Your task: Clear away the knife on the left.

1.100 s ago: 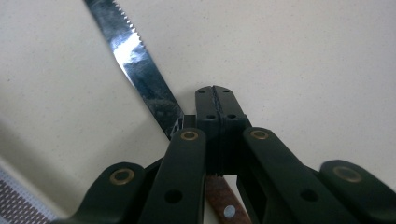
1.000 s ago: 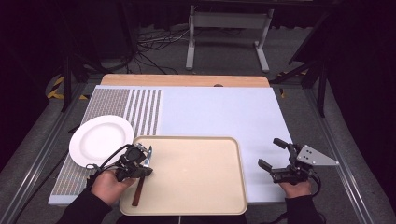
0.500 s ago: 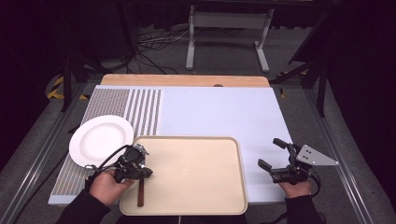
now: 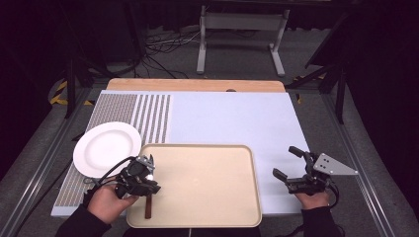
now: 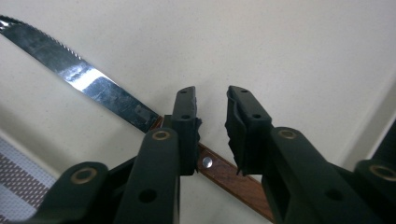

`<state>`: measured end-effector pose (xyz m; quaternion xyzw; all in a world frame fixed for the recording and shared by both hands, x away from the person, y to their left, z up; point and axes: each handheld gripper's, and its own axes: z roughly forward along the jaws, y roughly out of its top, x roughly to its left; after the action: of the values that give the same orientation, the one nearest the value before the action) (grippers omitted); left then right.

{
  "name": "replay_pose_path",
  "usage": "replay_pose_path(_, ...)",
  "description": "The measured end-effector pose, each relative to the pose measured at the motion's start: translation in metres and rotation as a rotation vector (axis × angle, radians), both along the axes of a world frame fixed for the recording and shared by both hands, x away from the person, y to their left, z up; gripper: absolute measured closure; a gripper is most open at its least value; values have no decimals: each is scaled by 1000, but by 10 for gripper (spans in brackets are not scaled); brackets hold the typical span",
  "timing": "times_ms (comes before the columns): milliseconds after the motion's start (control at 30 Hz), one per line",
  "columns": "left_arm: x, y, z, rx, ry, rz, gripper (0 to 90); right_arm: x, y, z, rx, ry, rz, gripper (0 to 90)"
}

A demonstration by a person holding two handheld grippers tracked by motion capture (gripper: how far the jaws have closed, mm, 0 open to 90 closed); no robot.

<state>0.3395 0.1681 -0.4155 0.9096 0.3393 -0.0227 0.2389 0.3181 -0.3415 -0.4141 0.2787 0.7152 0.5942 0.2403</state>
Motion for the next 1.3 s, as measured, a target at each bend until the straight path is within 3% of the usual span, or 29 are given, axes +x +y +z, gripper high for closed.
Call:
replay_pose_path(133,-2,4,9,-44,-19,-10,630,0,0,0,0,-1,0,21)
replay_pose_path(267,-3,13,23,-120,-110,-42,463,0,0,0,-2,2,0,21)
replay_pose_path(333,-3,15,25,-124,-121,-39,362,0,0,0,-2,1,0,21)
replay_pose_path(367,-3,17,28,-134,-138,-35,362,0,0,0,-2,0,0,21)
replay_pose_path(400,-2,21,32,-152,-163,-38,273,0,0,0,-1,1,3,21)
replay_pose_path(467,-2,23,34,-165,-159,-41,250,0,0,0,-1,2,1,21)
replay_pose_path(533,-2,29,37,-174,-184,-61,167,0,0,0,-1,1,2,21)
replay_pose_path(600,-2,33,39,-179,-214,-61,138,0,0,0,-1,2,2,21)
replay_pose_path(633,-1,35,40,-193,-223,-59,127,0,0,0,1,1,4,21)
replay_pose_path(667,-1,41,41,-240,-218,-64,120,0,0,0,4,-2,4,21)
replay_pose_path(867,-1,53,41,-307,-276,-66,94,0,1,0,2,1,3,21)
replay_pose_path(1167,-4,81,34,-446,-410,-58,38,0,1,0,2,-1,7,21)
replay_pose_path(1300,-5,92,29,-485,-466,-42,17,0,1,0,5,-2,6,21)
